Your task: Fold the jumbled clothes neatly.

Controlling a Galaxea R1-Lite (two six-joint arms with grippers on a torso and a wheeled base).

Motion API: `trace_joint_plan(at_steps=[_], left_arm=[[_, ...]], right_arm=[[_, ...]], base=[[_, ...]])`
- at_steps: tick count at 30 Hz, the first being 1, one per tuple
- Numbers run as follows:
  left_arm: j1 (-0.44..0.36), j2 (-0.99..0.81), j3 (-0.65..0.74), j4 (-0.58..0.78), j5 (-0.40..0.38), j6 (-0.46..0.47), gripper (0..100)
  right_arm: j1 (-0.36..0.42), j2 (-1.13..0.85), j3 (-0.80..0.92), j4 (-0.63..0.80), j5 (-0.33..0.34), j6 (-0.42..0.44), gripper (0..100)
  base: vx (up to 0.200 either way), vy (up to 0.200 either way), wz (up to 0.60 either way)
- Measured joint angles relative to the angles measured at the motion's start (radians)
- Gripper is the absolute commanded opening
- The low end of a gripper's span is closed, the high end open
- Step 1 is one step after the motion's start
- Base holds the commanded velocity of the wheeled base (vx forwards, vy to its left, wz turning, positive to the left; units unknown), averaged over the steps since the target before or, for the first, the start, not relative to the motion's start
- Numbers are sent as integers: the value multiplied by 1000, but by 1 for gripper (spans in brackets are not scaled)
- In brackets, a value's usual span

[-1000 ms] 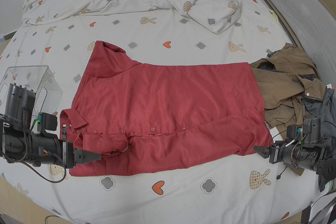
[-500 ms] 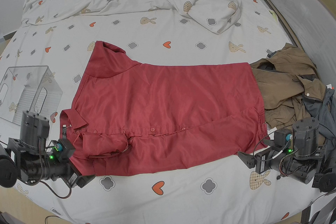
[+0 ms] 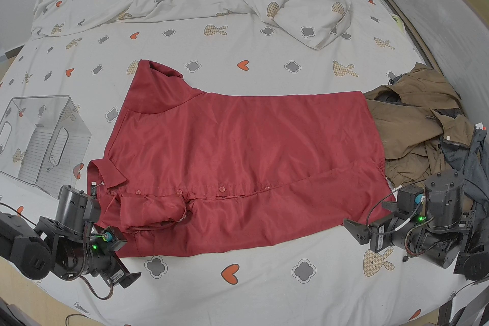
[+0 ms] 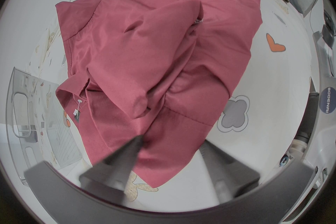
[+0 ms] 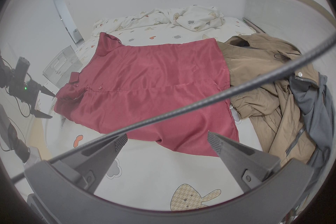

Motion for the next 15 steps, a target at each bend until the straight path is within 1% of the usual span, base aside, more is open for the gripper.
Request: trace_joint_plan(at_steps=[3,8,9,15], left_arm=[[0,21,-11,-6,0,0,100],[4,61,-20,-67,9,0,100],[7,69,-21,-80,17,0,0],[26,95,-22,-93,35,5,0]], right_arm=[[1,-2,2,0,0,0,100],[1,-3,2,0,0,-1,100],[1,-3,3,0,0,-1,100],[1,-3,4,0,0,-1,100]], base=[[0,0,0],[0,0,0],[0,0,0],[0,0,0]])
